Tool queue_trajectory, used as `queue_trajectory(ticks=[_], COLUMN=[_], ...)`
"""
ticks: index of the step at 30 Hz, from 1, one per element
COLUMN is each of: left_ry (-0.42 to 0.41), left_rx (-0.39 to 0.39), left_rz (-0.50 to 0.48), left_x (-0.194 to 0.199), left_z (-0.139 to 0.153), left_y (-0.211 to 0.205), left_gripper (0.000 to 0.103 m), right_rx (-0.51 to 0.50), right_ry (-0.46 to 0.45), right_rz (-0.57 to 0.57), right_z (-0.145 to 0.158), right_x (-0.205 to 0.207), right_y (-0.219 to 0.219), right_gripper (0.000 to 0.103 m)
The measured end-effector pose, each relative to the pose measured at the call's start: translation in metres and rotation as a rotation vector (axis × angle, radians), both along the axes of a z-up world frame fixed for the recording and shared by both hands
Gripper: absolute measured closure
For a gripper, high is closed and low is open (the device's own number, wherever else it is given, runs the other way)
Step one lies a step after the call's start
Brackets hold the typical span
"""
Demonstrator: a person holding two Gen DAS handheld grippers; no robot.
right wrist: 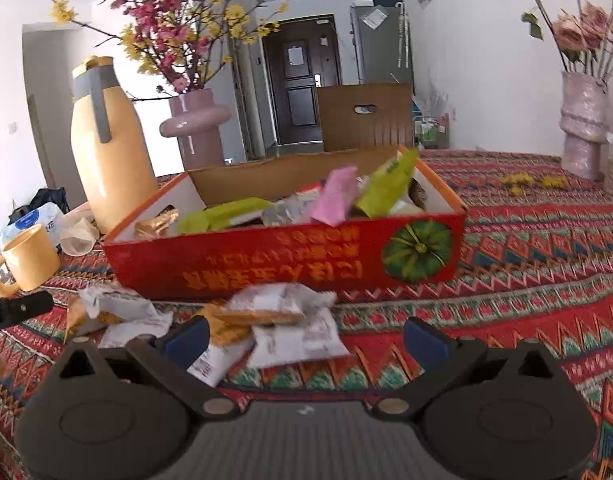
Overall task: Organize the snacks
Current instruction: 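Move both tools back to the snack pile in front of the box, then grasp a white wrapper with the right gripper while the left grasps a cookie packet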
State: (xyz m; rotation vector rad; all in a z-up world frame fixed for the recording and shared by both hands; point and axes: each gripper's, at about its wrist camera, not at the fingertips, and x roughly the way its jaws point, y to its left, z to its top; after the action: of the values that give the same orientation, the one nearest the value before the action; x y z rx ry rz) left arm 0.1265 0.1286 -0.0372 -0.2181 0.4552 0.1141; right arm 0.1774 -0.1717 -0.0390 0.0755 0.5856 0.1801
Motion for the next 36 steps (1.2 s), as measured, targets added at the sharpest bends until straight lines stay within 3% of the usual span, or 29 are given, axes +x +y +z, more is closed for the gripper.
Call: queue_trajectory(ticks=[5,7,9,11,17,18,19,27,31,34,36], left_ry=[0.004,0.005,0.007,0.008,0.013,0.012,0.013,0.064,0.114,0.160,0.184], left_rx=[-0.014,-0.019,-0.024,-0.028,-0.039,-0.038,-0.038,-0.012,0.110,0.220,0.252], left_rz=[-0.005,-0.007,-0.011,-0.015,-0.024,-0.024,-0.024,-0.044,-0.111,-0.139,-0.152], left_x=[0.000,0.000,0.001,0.001,0.002,0.002,0.002,0.008,0.017,0.029,0.039], left_z=[-0.001,-0.001,-0.001,-0.001,-0.001,-0.001,-0.001,-0.002,0.001,0.002,0.002], left_y=[0.002,0.003,0.004,0.004,0.005,0.004,0.005,0.001,-0.015,-0.026,-0.027], left_gripper=[0.000,0.000,0.000,0.000,0.000,0.000,0.000,0.000,0.000,0.000,0.000], right_rx=[-0.037,-0.059,-0.068,-0.077,-0.079,-0.079,-0.074,-0.021,0.014,0.042,0.065], right_ry=[0.014,0.038,0.086,0.139,0.164,0.155,0.149,-0.004,-0.067,-0.065,-0.052], right_rz=[0.027,0.037,0.038,0.034,0.043,0.047,0.056,0.037,0.002,-0.030,-0.050], right_z=[0.009,0.008,0.003,-0.004,-0.010,-0.009,-0.008,0.007,0.010,0.006,0.000], right_x=[0.023,0.035,0.048,0.059,0.061,0.058,0.055,0.010,-0.008,-0.002,0.001], right_y=[0.020,0.030,0.035,0.038,0.039,0.039,0.037,0.008,-0.016,-0.028,-0.035], right_gripper=[0.003,0.011,0.027,0.034,0.041,0.046,0.062,0.063,0.063,0.063,0.063])
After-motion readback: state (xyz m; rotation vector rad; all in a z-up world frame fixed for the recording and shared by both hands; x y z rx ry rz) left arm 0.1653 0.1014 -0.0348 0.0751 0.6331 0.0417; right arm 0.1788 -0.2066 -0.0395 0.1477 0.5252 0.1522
